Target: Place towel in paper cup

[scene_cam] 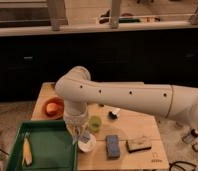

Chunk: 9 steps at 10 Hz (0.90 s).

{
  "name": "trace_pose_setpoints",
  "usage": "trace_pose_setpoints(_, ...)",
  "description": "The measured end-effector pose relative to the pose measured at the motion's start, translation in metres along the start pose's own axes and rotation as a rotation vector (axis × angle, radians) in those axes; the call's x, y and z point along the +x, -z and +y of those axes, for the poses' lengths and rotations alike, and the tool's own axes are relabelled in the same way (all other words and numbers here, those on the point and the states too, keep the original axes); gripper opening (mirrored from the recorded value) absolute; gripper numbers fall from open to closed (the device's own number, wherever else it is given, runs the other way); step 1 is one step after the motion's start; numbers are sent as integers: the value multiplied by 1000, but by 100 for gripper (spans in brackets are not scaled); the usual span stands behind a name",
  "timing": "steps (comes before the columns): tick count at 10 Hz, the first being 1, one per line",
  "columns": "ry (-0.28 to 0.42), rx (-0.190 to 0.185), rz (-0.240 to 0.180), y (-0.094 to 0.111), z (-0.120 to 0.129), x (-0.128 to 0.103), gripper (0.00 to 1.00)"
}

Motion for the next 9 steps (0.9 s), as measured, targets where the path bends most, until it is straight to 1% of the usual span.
trace_pose_setpoints(1, -3, 12, -13, -7, 1, 0, 0)
trace_pose_setpoints(3, -11, 33, -27, -15, 7, 2, 0)
trace_pose_setpoints(8, -21, 79, -49, -30, 23, 8, 1)
trace_pose_setpoints(9, -24, 90, -56, -34, 27, 10, 7)
